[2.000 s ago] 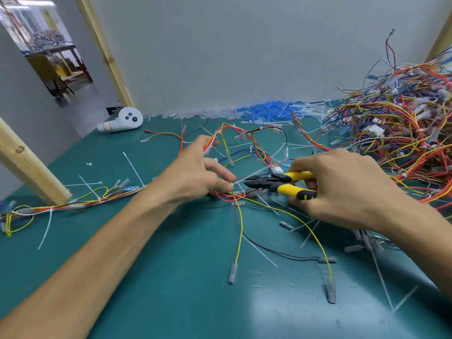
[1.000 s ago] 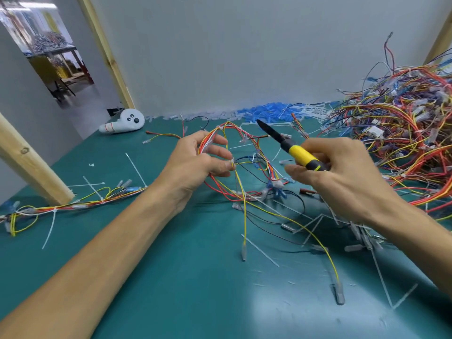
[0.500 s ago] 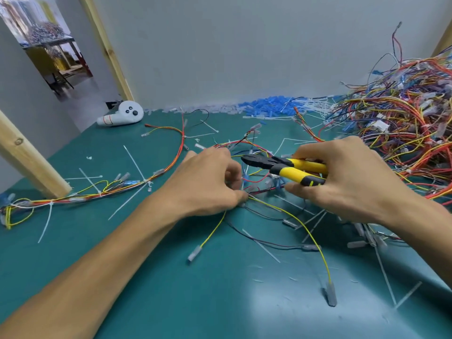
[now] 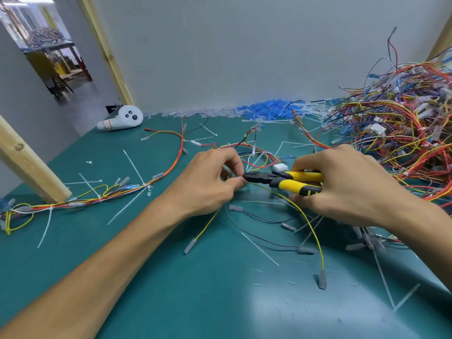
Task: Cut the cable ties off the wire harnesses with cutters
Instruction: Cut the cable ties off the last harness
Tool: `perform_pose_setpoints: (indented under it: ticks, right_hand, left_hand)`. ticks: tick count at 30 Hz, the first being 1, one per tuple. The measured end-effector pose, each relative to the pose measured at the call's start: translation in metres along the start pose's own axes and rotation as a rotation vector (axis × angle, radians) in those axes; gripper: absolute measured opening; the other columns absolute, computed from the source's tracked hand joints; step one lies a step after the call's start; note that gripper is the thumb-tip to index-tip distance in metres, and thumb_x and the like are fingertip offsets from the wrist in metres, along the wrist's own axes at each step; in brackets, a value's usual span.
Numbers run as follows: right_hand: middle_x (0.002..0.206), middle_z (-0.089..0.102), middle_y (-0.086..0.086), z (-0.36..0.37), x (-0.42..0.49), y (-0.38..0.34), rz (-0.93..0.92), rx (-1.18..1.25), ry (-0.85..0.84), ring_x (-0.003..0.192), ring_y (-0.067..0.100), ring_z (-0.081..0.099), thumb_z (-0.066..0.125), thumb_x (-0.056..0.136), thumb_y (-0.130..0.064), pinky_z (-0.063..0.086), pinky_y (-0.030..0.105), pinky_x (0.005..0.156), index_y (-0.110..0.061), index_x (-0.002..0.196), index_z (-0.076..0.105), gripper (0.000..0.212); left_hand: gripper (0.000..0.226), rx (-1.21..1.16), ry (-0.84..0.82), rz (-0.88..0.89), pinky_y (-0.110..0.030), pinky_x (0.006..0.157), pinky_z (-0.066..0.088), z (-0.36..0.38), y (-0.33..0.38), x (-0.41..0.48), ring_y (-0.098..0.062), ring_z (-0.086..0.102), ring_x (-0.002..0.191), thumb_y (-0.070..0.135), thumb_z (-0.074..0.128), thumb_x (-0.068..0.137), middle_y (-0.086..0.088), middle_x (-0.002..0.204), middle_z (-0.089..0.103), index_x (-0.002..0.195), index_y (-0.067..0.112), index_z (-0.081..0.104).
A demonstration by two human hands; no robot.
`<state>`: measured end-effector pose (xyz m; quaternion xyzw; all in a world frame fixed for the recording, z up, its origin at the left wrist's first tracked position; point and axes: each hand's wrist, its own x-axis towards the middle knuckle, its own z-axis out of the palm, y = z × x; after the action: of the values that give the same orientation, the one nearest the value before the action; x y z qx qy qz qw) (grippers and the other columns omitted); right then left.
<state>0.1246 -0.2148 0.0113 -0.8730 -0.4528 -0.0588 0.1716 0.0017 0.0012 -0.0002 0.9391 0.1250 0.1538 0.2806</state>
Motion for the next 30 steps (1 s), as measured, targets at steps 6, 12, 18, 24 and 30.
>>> perform_pose_setpoints:
  ticks: [6,12,18,24,30]
  right_hand:
    - [0.065,0.060,-0.002,-0.0049,0.0016,-0.0008,0.086,0.066,0.028,0.063,0.017,0.053,0.068,0.077,-0.063,0.038,0.033,0.056,-0.039,0.081,0.063,0.025]
    - [0.067,0.062,-0.002,-0.0043,0.0026,0.0005,0.115,0.119,0.019,0.067,0.023,0.056,0.069,0.076,-0.065,0.042,0.034,0.058,-0.035,0.084,0.066,0.031]
    - [0.069,0.065,0.000,-0.0058,0.0027,0.0013,0.121,0.162,-0.016,0.069,0.030,0.059,0.068,0.078,-0.065,0.050,0.038,0.061,-0.035,0.089,0.067,0.032]
    - [0.069,0.066,-0.002,-0.0092,0.0027,-0.0010,0.114,0.185,-0.003,0.071,0.030,0.060,0.049,0.066,-0.081,0.055,0.042,0.064,-0.038,0.088,0.065,0.051]
    - [0.066,0.065,-0.002,-0.0079,0.0018,-0.0033,0.109,0.175,0.020,0.069,0.030,0.060,0.044,0.063,-0.084,0.054,0.040,0.062,-0.037,0.087,0.065,0.057]
  left_hand:
    - [0.015,-0.185,0.152,0.070,-0.031,0.068,0.057,0.0022,-0.0010,0.0026,-0.016,0.068,0.068,0.009,0.081,0.085,0.005,0.073,0.070,0.086,0.019,0.070]
    - [0.014,-0.238,0.268,0.086,-0.023,0.061,0.050,0.0044,-0.0015,0.0026,-0.013,0.066,0.069,0.013,0.084,0.083,0.009,0.073,0.070,0.087,0.024,0.076]
    - [0.014,-0.268,0.312,0.097,-0.019,0.062,0.043,0.0069,0.0007,0.0018,-0.011,0.062,0.068,0.015,0.082,0.086,0.012,0.080,0.070,0.090,0.025,0.073]
    - [0.012,-0.218,0.395,0.144,-0.020,0.059,0.046,0.0078,0.0055,-0.0016,-0.015,0.063,0.072,0.017,0.081,0.087,0.016,0.081,0.070,0.090,0.026,0.073]
    - [0.011,-0.221,0.446,0.168,-0.028,0.061,0.053,0.0094,0.0057,-0.0015,-0.016,0.067,0.080,0.014,0.082,0.086,0.009,0.085,0.071,0.086,0.023,0.075]
